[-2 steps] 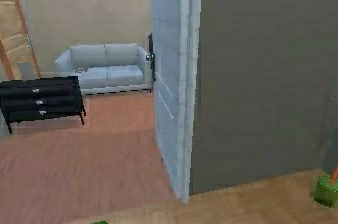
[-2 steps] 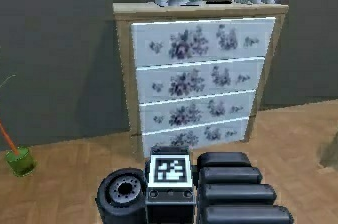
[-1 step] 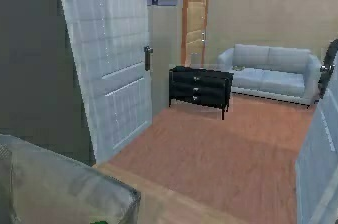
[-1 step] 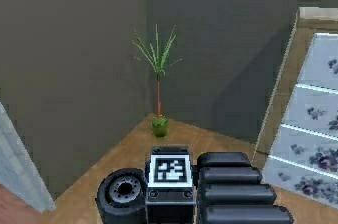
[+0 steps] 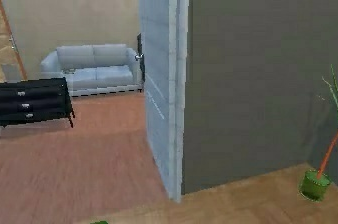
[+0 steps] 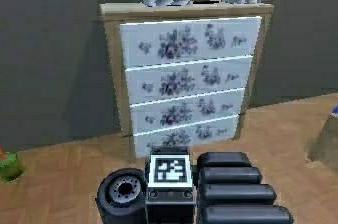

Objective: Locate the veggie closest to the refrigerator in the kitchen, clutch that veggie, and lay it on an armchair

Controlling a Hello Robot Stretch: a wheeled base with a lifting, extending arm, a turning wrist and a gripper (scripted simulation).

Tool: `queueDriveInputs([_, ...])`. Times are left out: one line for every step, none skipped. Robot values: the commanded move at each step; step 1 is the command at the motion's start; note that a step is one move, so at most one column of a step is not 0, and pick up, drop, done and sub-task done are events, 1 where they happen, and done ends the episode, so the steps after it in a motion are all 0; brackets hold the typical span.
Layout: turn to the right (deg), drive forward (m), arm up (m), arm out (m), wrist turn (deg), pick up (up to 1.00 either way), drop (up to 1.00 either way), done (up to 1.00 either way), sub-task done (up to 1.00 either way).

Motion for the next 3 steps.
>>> queueDriveInputs([45.0, 0.00, 0.00, 0.00, 0.0, 0.00, 0.00, 0.00, 0.00])
queueDriveInputs([45.0, 0.00, 0.00, 0.00, 0.0, 0.00, 0.00, 0.00, 0.00])
queueDriveInputs([12.0, 0.00, 0.00, 0.00, 0.0, 0.00, 0.00, 0.00, 0.00])
